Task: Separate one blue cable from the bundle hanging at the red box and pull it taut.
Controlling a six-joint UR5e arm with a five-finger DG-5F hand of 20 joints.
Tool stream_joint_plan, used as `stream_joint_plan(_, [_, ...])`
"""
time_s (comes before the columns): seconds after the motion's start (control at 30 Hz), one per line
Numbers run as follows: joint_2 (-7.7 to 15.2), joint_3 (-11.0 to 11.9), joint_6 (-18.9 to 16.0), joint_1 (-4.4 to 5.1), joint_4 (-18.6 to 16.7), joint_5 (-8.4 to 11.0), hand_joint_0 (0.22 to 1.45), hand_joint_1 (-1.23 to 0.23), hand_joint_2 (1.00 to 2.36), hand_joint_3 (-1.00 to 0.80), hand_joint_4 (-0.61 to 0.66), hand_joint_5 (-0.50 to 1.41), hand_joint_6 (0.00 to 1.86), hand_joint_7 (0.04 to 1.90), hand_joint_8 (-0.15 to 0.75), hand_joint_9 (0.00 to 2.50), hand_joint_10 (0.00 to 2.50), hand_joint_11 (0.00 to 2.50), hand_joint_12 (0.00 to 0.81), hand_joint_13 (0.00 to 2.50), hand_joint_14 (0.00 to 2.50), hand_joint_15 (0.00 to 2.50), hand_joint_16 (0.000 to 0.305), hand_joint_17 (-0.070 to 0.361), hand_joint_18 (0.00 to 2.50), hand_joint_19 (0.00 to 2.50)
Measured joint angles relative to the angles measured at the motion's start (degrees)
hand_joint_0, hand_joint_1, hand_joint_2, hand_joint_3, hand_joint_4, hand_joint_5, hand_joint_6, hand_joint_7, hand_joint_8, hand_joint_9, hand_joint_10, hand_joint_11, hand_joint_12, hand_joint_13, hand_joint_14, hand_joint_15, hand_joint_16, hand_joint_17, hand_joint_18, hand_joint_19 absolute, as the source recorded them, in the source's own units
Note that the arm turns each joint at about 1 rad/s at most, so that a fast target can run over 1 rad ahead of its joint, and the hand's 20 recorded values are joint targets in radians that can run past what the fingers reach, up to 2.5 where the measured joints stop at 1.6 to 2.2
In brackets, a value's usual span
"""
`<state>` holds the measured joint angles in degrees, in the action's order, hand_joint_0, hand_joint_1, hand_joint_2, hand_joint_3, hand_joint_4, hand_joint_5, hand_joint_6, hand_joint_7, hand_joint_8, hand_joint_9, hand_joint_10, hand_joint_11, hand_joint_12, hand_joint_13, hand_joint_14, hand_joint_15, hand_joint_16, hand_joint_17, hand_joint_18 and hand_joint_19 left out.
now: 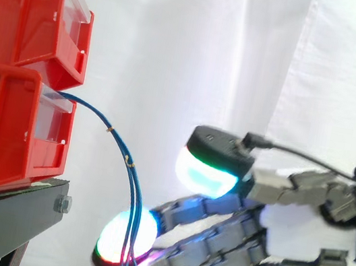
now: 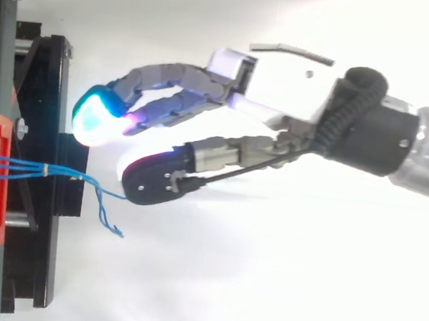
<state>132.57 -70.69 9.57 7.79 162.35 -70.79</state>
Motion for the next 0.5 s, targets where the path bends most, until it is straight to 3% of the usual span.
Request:
stream_joint_plan(0.17, [3.0, 1.9, -1.5, 0.04, -0.7, -1.08, 0.6, -0.57, 1.0, -0.5, 0.27, -0.21, 0.5, 0.71, 0.334, 0.66, 0.01, 0.18, 0.314, 0.6, 0.01, 0.19, 0.036, 0.081, 0.6, 0.12])
stream_joint_plan(0.5, [3.6, 2.2, -2.4, 0.2, -2.4, -4.21, 0.6, -0.57, 1.0, -0.5, 0.27, -0.21, 0.5, 0.72, 0.333, 0.67, 0.01, 0.19, 0.314, 0.63, 0.01, 0.2, 0.036, 0.08, 0.61, 0.13])
